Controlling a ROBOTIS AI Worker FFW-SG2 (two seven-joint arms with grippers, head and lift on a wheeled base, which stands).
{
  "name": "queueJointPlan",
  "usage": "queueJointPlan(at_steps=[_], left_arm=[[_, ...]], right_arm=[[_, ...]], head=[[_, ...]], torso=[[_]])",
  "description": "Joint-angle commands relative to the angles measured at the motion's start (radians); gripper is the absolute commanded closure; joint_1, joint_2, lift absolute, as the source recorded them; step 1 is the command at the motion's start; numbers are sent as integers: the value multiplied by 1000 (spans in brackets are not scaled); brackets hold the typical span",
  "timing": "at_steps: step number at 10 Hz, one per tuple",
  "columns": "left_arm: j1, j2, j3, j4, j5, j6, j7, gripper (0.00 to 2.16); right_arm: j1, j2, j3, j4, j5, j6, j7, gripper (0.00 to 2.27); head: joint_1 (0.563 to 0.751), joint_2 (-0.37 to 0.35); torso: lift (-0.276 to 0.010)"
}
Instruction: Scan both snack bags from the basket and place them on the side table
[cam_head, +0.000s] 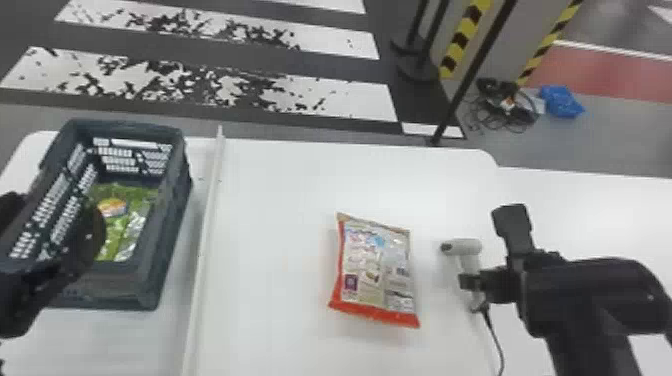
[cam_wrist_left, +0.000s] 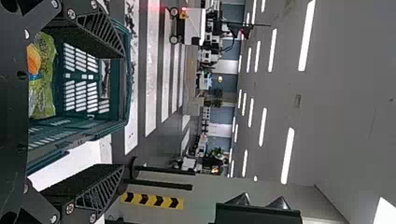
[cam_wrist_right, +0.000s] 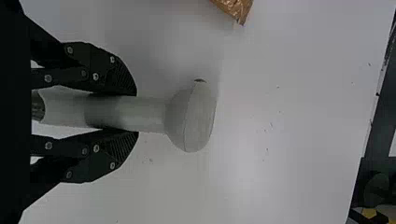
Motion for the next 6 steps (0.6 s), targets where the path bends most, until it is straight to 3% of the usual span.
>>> queueJointPlan(at_steps=[1,6], left_arm=[[0,-2,0,0,0,0,0,167],[-2,-8,-2,10,-1,-3,-3,167]], right_arm=[[9,4,-11,-14,-9,-3,-2,2260],[180,30,-43,-357,-67,190,0,2260]], head=[[695,-213],[695,-197]], torso=[[-74],[-74]])
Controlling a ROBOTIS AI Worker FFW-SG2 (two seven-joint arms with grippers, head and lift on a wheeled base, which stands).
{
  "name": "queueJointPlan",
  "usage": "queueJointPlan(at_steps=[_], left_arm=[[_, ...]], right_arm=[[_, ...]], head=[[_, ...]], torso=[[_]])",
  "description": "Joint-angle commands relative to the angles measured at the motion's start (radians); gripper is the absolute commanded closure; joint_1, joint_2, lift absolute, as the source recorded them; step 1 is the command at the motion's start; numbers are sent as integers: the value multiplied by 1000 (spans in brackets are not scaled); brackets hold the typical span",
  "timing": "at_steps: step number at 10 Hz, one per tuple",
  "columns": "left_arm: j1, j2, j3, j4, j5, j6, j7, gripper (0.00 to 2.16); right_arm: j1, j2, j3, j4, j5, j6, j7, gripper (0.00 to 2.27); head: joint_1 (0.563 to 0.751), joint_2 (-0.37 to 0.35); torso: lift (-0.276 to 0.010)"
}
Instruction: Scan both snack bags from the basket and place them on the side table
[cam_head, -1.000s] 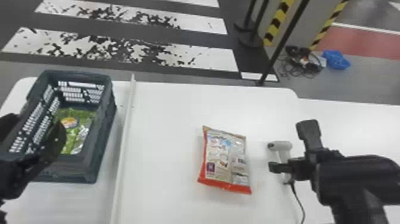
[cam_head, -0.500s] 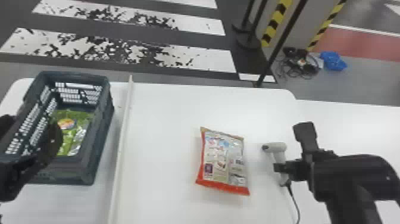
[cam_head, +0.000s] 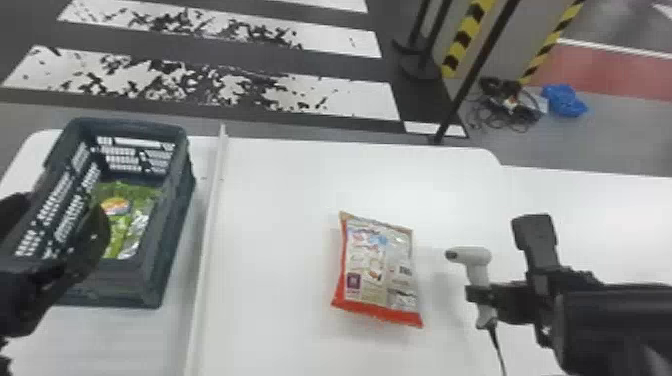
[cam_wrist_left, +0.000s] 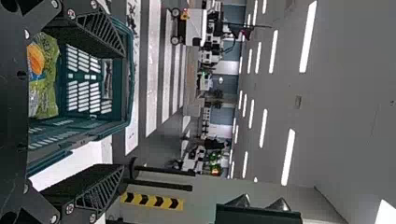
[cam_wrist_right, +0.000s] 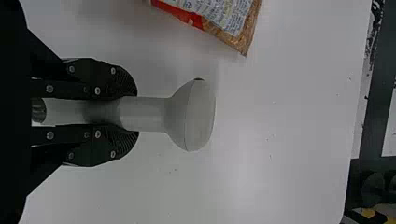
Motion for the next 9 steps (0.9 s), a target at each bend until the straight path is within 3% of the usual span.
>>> queueJointPlan(at_steps=[1,4,9], left_arm=[[-4,-1,-1,5,0,3,0,167],[-15,-4,-2,21,0,0,-2,167],[-26,-4,-4,41,0,0,-2,167]], right_arm=[[59,9,-4,-109,-11,71,2,2260],[118,31,10,-249,-50,142,12,2260],[91,45,111,-270,-37,194,14,2260]], head=[[695,-190],[695,-149],[695,-65]], torso=[[-74],[-74],[-74]])
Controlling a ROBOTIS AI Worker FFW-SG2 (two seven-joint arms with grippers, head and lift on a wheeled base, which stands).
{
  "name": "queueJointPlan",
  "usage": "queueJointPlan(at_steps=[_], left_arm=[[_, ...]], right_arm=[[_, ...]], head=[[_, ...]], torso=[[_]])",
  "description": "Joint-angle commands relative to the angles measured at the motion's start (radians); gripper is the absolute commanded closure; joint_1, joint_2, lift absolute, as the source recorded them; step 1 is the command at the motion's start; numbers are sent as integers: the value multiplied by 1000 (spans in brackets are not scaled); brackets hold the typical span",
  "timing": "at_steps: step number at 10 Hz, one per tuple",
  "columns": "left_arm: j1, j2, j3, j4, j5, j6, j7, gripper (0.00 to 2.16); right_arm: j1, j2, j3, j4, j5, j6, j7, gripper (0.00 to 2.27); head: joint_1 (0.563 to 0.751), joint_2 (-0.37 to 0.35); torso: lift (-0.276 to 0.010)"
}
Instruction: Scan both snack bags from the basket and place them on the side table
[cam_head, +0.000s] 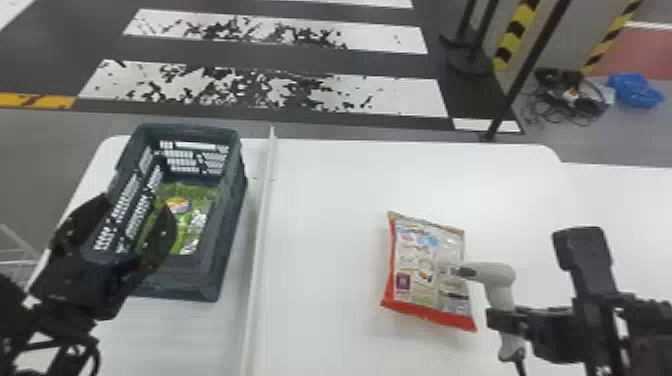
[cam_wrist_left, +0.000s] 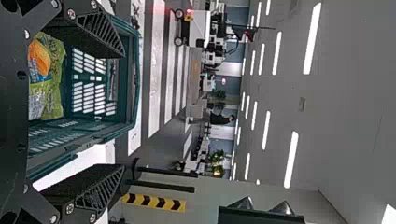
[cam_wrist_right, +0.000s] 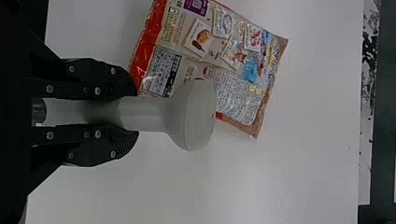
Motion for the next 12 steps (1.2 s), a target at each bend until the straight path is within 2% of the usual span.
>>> queueJointPlan(at_steps=[1,4,9,12], left_arm=[[-2,0,-1,2,0,-1,0,167],[-2,0,-1,3,2,-1,-2,167],[7,1,-2,-12,2,-1,-3,167],[17,8,-2,-24,2,-1,-3,167]], right_arm=[[-31,1,31,23,15,6,-1,2260],[-44,1,58,53,35,6,-1,2260],[-40,1,57,58,35,6,-1,2260],[-48,7,-9,52,20,-14,-2,2260]], head=[[695,-47],[695,-26],[695,-28],[695,-37]], torso=[[-74],[-74],[-74],[-74]])
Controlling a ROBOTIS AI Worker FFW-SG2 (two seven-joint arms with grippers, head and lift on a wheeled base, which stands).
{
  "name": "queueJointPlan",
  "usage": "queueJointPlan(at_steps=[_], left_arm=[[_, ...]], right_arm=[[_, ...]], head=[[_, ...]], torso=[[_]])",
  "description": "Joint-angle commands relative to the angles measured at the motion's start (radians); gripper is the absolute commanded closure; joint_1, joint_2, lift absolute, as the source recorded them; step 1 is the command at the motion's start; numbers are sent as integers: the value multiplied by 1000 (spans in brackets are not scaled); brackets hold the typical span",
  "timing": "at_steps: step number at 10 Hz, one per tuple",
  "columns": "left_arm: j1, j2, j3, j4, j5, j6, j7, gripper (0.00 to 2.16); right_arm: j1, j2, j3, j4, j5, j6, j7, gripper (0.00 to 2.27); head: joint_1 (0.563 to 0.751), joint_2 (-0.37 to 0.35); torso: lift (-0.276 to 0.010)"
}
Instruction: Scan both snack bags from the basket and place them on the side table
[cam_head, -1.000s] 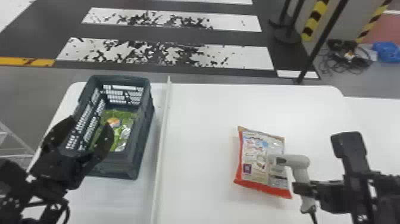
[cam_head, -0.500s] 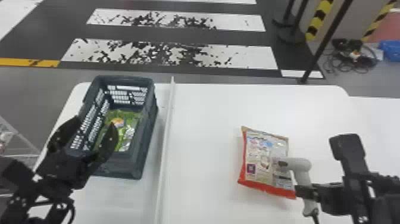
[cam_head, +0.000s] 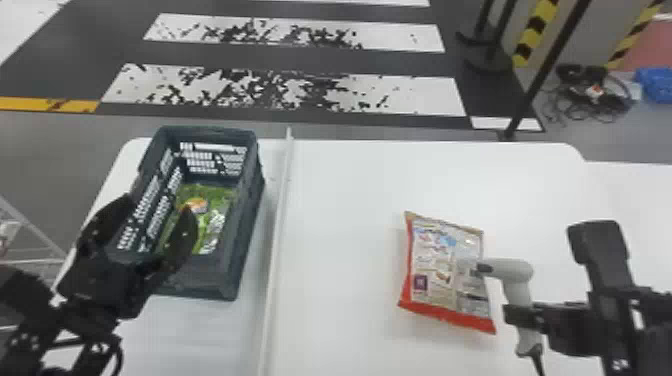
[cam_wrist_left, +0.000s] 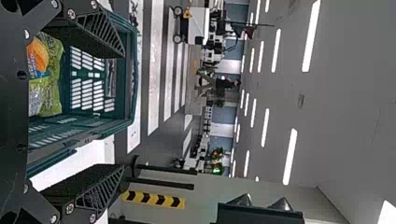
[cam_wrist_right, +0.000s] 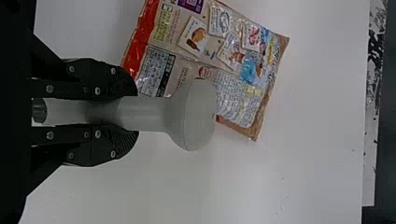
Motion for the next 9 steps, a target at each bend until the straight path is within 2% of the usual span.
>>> queueJointPlan(at_steps=[1,3,5,9], left_arm=[[4,4,0,-6,1,0,0,167],[4,6,0,-9,1,0,-2,167],[7,6,0,-13,1,0,-2,167],[9,3,5,-15,1,0,-2,167]], right_arm=[[-12,-3,-48,28,-10,-66,1,2260],[-38,-9,-89,131,-10,-232,-1,2260],[-92,-32,-100,259,7,-281,-1,2260],[-159,-50,-99,451,34,-376,-21,2260]], head=[[695,-55],[695,-89],[695,-128],[695,-182]], torso=[[-74],[-74],[-74],[-74]])
